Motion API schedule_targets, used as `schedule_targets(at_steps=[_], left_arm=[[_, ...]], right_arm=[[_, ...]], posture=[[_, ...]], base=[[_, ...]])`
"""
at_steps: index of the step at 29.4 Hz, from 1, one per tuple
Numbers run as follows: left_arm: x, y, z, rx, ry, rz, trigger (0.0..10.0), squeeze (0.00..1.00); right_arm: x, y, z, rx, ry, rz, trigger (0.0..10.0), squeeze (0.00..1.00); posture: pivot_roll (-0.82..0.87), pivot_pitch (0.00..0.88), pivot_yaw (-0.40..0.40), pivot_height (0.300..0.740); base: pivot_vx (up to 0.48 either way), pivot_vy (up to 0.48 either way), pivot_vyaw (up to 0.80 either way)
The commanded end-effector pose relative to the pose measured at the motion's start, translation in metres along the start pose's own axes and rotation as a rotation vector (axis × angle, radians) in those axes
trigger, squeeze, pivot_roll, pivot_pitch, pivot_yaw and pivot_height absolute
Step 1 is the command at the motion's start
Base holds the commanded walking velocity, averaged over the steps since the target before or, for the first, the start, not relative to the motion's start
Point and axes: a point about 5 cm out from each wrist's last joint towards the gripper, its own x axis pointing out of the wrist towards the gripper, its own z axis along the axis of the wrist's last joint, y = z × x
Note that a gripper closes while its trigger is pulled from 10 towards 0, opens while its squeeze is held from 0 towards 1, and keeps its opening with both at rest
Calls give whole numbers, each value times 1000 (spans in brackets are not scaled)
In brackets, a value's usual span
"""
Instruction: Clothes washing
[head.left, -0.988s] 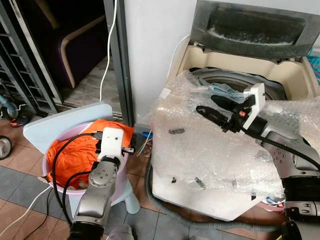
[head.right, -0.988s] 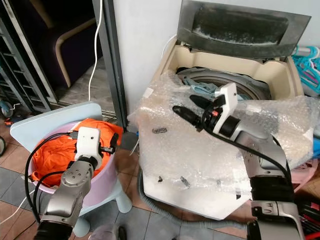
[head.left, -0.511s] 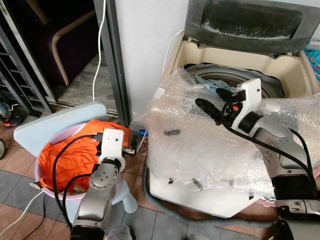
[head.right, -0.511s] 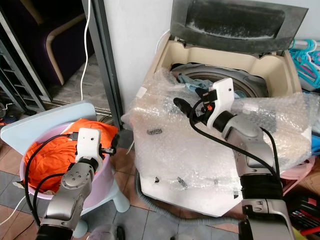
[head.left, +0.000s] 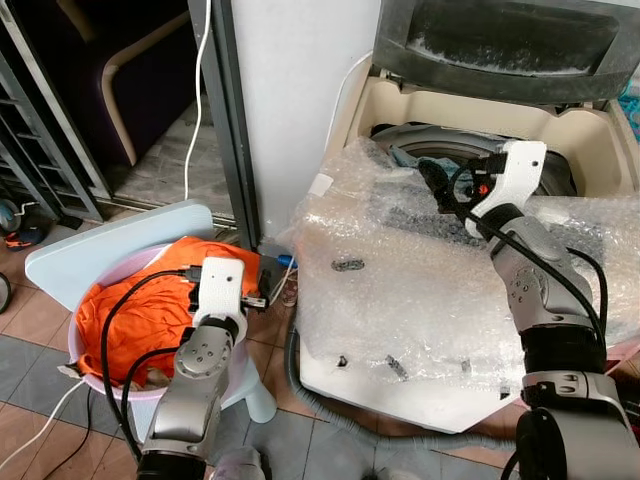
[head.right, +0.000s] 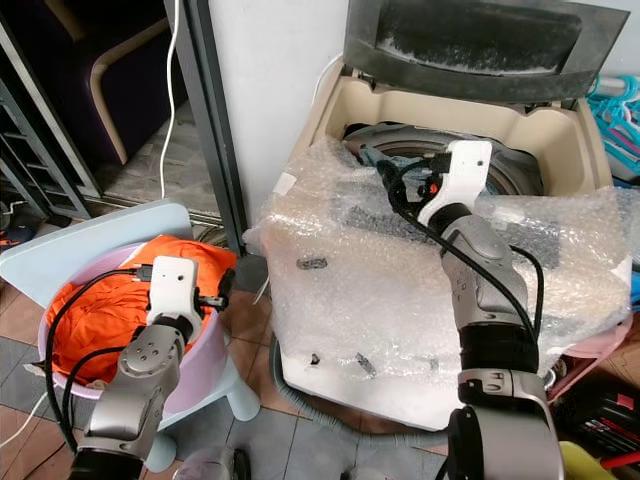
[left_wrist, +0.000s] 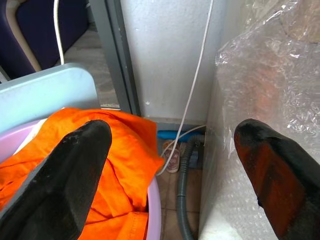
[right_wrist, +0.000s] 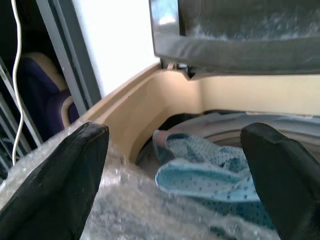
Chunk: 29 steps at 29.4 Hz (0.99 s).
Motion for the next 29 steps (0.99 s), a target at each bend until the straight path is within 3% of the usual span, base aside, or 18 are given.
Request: schedule_targets(at_steps=[1, 3, 4, 5, 7, 9, 12, 18, 23, 29], left_arm=[[0, 0, 1, 1, -7, -8, 10000, 0], [0, 0, 2, -5, -12, -8, 10000, 0], [1, 0, 2, -7, -13, -8, 10000, 0], [1, 0, 2, -7, -14, -8, 10000, 0], [1, 1, 4, -13, -26, -4, 10000, 0], [1, 1, 5, -12, -29, -5, 10000, 0], [1, 1, 5, -16, -31, -3, 10000, 0], [3, 0, 6, -16, -32, -9, 10000, 0], [4, 1, 7, -16, -38, 0, 10000, 0], [3, 4, 7, -16, -37, 12, 10000, 0]], right_arm=[[0, 4, 14, 11, -71, -1, 10000, 922], [-8, 18, 13, 2, -88, 24, 10000, 894], [-11, 23, 11, -5, -90, 39, 10000, 365], [-14, 29, 8, -13, -88, 52, 10000, 365], [-26, 43, 0, -55, -81, 85, 10000, 0], [-31, 49, -4, -75, -80, 103, 10000, 0], [-53, 66, -25, -155, -40, 175, 10000, 0], [-68, 77, -40, -165, 13, 208, 10000, 0], [-67, 73, -43, -223, 23, 191, 10000, 0], [-68, 54, -49, -301, 48, 69, 10000, 0]], posture=[[-3, 0, -20, 740], [-6, 0, -23, 740], [-9, 0, -23, 740], [-9, 0, -23, 740], [-15, 0, -20, 740], [-15, 0, -20, 740], [-21, 0, -17, 740], [-30, 0, -9, 740], [-27, 0, -9, 740], [-18, 0, -10, 740]], base=[[0, 0, 0], [0, 0, 0], [0, 0, 0], [0, 0, 0], [0, 0, 0], [0, 0, 0], [0, 0, 0], [0, 0, 0], [-99, 0, 0], [-286, 0, 0]])
